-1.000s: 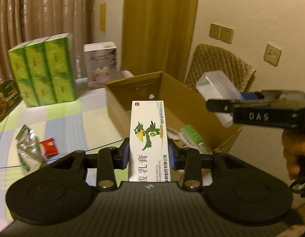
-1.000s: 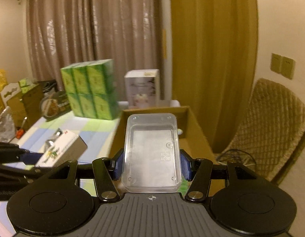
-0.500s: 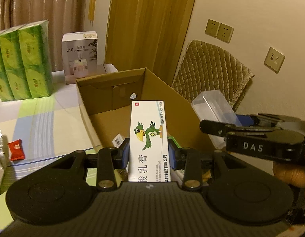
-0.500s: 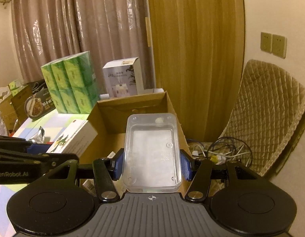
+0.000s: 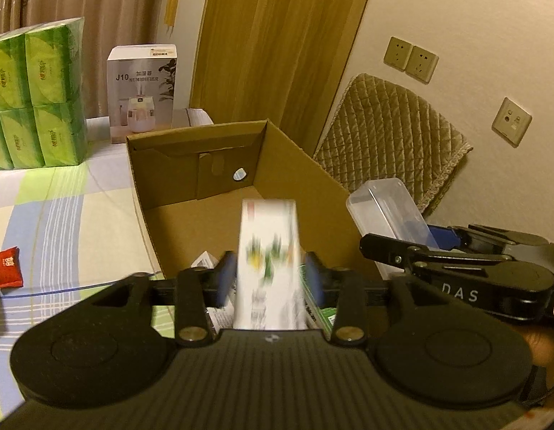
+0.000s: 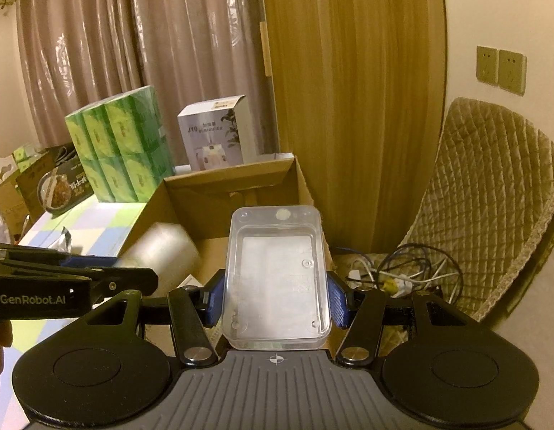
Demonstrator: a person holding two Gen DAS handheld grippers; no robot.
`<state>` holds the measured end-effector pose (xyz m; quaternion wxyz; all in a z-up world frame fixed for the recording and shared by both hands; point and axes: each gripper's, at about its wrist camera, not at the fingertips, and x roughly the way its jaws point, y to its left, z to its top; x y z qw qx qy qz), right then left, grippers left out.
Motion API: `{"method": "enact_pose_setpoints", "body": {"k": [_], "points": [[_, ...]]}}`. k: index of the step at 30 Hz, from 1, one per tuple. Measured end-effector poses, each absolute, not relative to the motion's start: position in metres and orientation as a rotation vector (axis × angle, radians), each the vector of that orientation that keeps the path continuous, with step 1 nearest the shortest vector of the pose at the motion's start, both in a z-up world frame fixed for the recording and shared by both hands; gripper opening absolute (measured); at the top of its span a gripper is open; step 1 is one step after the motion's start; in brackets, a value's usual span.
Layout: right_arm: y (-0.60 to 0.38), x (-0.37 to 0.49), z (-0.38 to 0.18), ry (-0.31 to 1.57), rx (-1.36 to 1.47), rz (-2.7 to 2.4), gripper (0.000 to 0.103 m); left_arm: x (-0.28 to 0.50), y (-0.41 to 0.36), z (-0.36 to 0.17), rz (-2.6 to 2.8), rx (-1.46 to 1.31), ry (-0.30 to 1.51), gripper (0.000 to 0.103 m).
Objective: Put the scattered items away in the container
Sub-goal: 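Open the left gripper dropping the ointment box while the right gripper releases the clear container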
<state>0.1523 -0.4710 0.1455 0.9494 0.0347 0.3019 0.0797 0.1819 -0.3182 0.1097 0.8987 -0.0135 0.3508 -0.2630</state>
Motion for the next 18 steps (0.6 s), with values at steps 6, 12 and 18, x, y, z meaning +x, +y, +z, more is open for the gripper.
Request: {"method": "enact_pose_setpoints", "body": {"k": [6,12,18], "points": [[-0.469,0.155,0.139,0.627,0.074,0.168,0.053,0.177,-0.311,0.111,-0.53,0.013,0.695,0.048],[-0.464,0.155,0.139,0.629,0.077,0.176,0.053,0.175,-0.305,0.11,-0.521,0.011,0.697,0.048],[-0.463,0.157,0.142,0.623,0.106,0.206,0.053,0.174,-0.302,0.11,-0.517,0.01,0.696,0.048]]}}
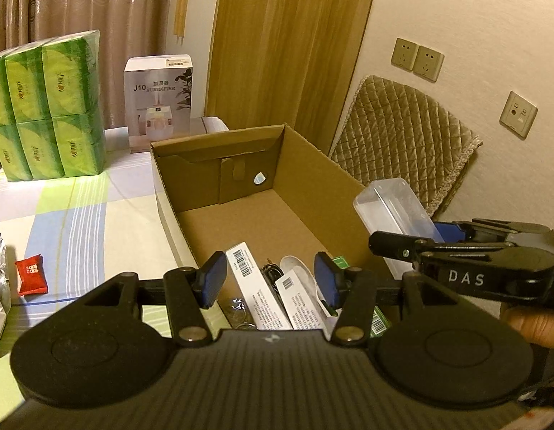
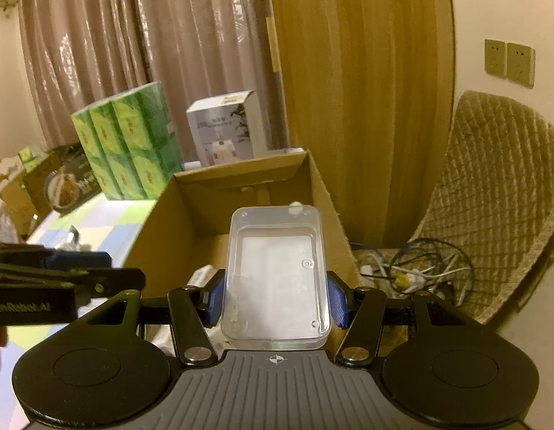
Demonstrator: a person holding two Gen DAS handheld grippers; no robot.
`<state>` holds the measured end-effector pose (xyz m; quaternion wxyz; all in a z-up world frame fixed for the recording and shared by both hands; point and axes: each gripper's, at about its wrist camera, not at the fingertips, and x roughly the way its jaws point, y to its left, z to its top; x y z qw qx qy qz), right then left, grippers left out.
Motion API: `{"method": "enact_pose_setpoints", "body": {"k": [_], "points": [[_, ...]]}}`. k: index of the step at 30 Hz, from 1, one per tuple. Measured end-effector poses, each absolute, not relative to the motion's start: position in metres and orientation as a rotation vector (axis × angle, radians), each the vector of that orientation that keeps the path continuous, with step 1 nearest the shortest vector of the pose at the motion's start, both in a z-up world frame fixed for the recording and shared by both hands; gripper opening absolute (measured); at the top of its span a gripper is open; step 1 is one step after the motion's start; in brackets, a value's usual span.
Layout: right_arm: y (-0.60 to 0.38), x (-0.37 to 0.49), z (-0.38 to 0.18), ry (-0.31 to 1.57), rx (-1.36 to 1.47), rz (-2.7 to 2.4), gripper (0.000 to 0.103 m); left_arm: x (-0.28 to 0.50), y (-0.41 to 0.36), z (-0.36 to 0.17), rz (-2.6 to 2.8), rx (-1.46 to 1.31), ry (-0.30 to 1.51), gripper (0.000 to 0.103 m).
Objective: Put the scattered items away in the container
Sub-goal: 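Open the left gripper dropping the ointment box while the right gripper releases the clear container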
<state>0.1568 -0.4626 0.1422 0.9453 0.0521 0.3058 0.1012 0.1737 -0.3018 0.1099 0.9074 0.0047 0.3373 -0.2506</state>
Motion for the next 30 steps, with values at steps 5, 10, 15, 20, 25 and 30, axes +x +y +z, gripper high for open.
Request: {"method": "enact_pose_setpoints", "body": {"k": [5,10,15,20,25,30], "points": [[-0.46,0.158,0.144,0.609,0.125,0.245,0.066,0.173,-0.295,0.109,-0.512,0.013,0.697,0.048],[-0.464,0.157,0.144,0.611,0.142,0.216,0.072,0.173,-0.287,0.107,-0.504,0.01,0.703,0.048],[-0.466,0.153,0.145,0.62,0.142,0.196,0.073,0.169,-0.282,0.108,-0.504,0.009,0.701,0.049],[-0.463,0.145,0.153,0.613,0.134,0.19,0.073,0.164,-0.276,0.114,-0.502,0.008,0.691,0.05],[-0.456,0.137,0.164,0.597,0.121,0.193,0.073,0.157,-0.263,0.122,-0.494,0.01,0.679,0.05],[-0.442,0.128,0.177,0.577,0.101,0.205,0.073,0.144,-0.244,0.131,-0.473,0.01,0.666,0.05]]}}
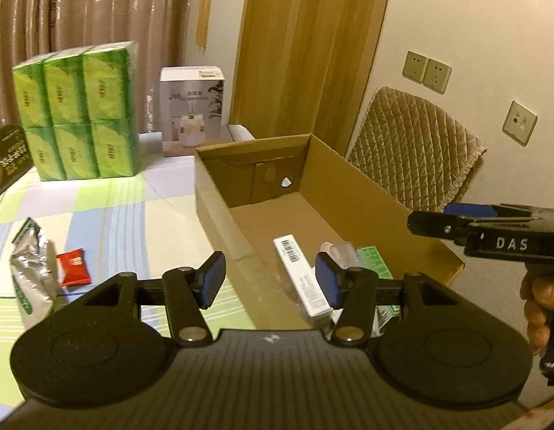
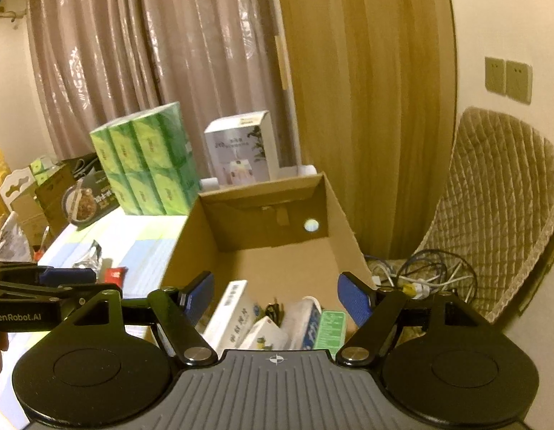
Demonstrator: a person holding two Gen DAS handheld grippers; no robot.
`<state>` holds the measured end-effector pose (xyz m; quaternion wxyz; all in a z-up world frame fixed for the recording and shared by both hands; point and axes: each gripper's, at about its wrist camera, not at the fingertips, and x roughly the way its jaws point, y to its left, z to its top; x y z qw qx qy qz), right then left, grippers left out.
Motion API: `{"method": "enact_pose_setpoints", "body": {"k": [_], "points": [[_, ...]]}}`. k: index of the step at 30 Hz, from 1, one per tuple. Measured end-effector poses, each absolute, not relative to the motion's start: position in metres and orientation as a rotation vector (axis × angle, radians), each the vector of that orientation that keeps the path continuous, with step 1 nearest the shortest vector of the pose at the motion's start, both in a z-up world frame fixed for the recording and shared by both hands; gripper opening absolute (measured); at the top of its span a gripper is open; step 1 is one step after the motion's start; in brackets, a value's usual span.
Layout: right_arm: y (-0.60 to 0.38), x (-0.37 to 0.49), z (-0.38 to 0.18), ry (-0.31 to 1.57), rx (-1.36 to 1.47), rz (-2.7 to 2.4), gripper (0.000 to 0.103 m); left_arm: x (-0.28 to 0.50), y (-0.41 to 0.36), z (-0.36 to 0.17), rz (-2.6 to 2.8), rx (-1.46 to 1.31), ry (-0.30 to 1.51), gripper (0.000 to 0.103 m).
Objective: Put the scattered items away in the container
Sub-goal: 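Open the left gripper dropping the ointment box while the right gripper releases the clear container, then move both grippers back over the silver foil bag and red candy packet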
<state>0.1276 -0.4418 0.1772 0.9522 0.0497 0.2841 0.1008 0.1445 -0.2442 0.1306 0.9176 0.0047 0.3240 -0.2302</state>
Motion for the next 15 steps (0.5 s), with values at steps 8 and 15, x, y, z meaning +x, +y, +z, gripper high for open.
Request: {"method": "enact_pose_setpoints", "body": {"k": [8,15], "points": [[-0.408,0.113,0.202,0.54,0.063,0.244,0.073,0.12,-0.204,0.146,-0.418,0.009,0.647,0.053],[-0.372,0.101,0.217,0.515,0.03,0.301,0.077,0.098,-0.159,0.15,-0.361,0.01,0.634,0.064]]}}
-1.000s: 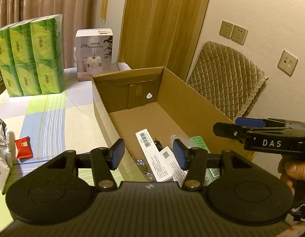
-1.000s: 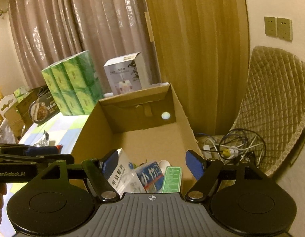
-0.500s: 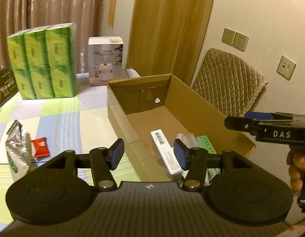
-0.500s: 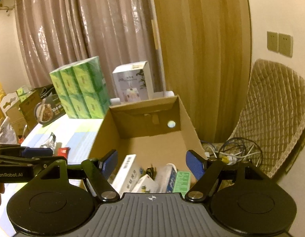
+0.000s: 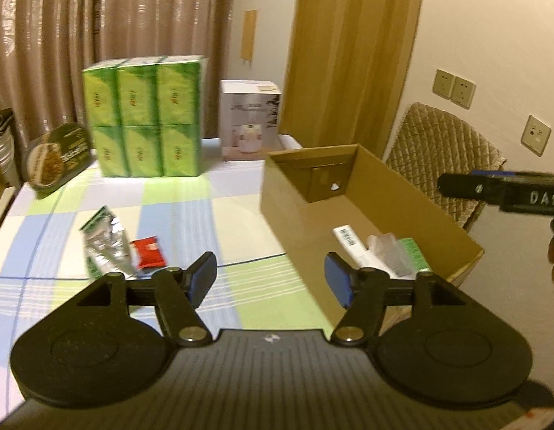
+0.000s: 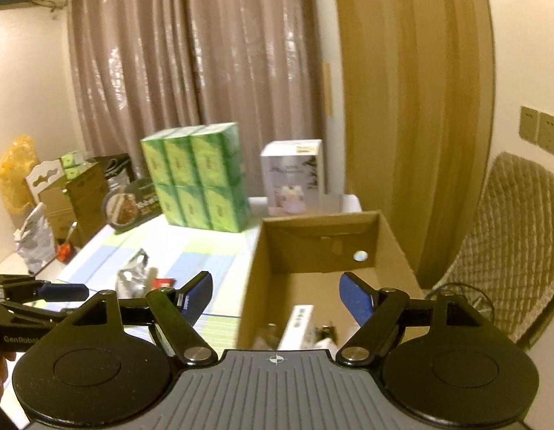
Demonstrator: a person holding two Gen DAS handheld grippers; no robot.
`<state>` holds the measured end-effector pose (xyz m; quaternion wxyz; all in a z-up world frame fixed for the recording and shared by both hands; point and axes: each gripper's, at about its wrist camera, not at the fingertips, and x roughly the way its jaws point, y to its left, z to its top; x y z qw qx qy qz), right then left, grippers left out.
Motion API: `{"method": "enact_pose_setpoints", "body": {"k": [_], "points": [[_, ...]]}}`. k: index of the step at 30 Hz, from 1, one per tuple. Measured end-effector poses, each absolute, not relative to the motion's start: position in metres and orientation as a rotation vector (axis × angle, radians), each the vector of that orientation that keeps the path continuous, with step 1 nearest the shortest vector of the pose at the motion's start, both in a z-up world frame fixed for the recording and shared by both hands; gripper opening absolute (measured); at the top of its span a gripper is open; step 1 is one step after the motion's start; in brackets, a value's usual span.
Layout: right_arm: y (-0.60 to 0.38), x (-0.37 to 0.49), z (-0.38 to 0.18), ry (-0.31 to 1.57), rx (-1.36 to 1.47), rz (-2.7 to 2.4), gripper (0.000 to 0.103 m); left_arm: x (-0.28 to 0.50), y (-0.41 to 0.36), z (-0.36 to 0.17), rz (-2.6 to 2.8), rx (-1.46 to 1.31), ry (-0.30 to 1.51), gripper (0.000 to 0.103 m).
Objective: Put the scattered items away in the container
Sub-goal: 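Move both grippers back over the silver foil bag and red candy packet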
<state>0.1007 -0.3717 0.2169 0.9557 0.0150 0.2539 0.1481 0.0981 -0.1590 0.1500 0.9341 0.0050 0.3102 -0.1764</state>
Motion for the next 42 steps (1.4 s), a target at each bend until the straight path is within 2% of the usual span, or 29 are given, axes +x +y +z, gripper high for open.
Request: {"method": "enact_pose_setpoints", "body": {"k": [2,4,14,16,24,42], "points": [[-0.361,0.097,0.218,0.513,0.019,0.32,0.079,0.091,-0.144,0.146,-0.341,0.023,0.64,0.071],[-0.349,0.093,0.216,0.515,0.007,0.339,0.08,0.085,-0.127,0.14,-0.316,0.034,0.648,0.072],[-0.294,0.085,0.196,0.565,-0.023,0.434,0.083,0.066,-0.045,0.11,-0.174,0.026,0.699,0.092],[-0.283,0.086,0.191,0.575,-0.026,0.453,0.087,0.066,-0.033,0.106,-0.154,0.031,0.704,0.096],[-0.243,0.091,0.168,0.612,-0.036,0.506,0.1,0.076,-0.009,0.093,-0.126,0.044,0.71,0.1],[-0.197,0.149,0.095,0.738,-0.009,0.542,0.101,0.138,0.002,0.04,-0.133,0.059,0.776,0.101]]}}
